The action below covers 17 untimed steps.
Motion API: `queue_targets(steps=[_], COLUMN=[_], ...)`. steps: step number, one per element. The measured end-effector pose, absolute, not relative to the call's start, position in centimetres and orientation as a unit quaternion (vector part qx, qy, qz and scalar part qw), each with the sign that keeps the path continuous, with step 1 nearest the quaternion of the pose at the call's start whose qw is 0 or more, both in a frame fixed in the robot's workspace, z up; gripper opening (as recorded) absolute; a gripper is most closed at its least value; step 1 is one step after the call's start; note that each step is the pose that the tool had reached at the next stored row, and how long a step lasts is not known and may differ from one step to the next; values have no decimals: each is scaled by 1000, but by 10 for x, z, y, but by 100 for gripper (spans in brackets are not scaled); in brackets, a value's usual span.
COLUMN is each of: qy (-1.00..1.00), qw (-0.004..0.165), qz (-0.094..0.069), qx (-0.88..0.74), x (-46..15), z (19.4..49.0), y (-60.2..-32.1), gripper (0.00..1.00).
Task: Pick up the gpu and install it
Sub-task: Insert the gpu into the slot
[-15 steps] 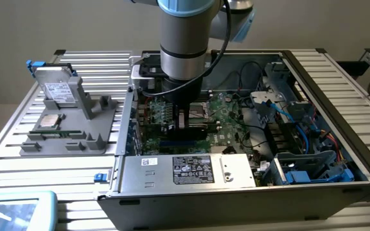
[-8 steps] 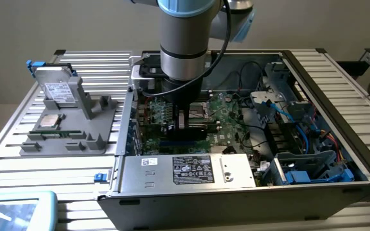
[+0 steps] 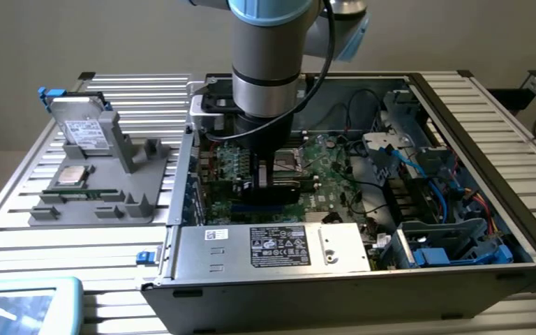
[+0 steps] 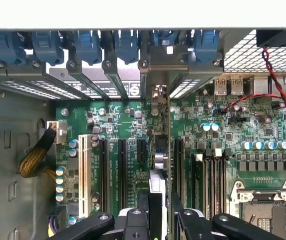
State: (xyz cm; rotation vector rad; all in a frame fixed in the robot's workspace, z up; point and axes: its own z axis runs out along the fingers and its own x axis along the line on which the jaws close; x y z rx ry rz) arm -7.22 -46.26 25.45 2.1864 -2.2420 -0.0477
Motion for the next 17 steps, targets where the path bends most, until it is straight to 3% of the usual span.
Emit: queue_targets(steps=[17], qy=[-716], qw=[5], qz=[-15], qx=[698], x=[-72], z=[252], y=[-461], gripper=[27])
